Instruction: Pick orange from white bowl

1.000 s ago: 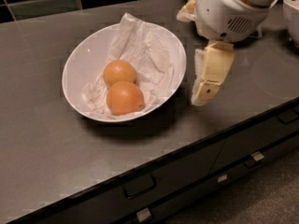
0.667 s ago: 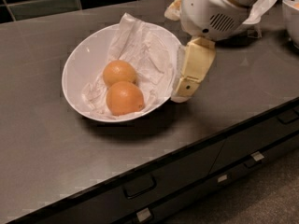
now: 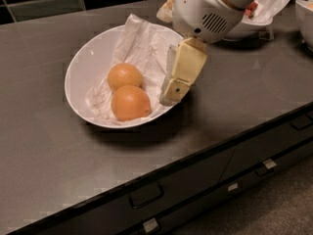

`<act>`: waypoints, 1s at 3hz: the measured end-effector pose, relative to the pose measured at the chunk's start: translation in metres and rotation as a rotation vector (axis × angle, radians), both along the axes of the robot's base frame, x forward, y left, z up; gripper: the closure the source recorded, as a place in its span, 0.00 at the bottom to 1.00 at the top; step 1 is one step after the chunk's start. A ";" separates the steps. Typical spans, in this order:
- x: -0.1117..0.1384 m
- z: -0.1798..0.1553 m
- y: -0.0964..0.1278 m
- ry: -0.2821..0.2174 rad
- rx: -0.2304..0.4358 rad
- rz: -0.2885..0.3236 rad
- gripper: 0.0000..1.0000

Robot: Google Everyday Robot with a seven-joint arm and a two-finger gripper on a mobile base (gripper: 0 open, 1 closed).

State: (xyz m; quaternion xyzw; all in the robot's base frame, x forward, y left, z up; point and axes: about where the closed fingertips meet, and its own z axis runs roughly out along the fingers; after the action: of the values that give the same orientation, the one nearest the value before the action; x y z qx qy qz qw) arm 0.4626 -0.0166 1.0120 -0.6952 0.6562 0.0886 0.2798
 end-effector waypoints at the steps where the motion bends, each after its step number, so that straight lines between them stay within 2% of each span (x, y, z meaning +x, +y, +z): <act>1: 0.000 -0.003 0.005 0.027 -0.005 -0.015 0.00; 2: 0.001 -0.012 0.016 0.088 -0.042 -0.066 0.00; 3: 0.002 -0.023 0.024 0.138 -0.063 -0.168 0.00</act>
Offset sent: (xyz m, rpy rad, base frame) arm 0.0055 0.0274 -0.0276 -0.0843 0.2054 -0.1822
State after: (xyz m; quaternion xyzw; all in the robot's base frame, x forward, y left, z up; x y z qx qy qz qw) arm 0.4648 0.0072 0.9894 -0.6383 0.7325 0.0918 0.2183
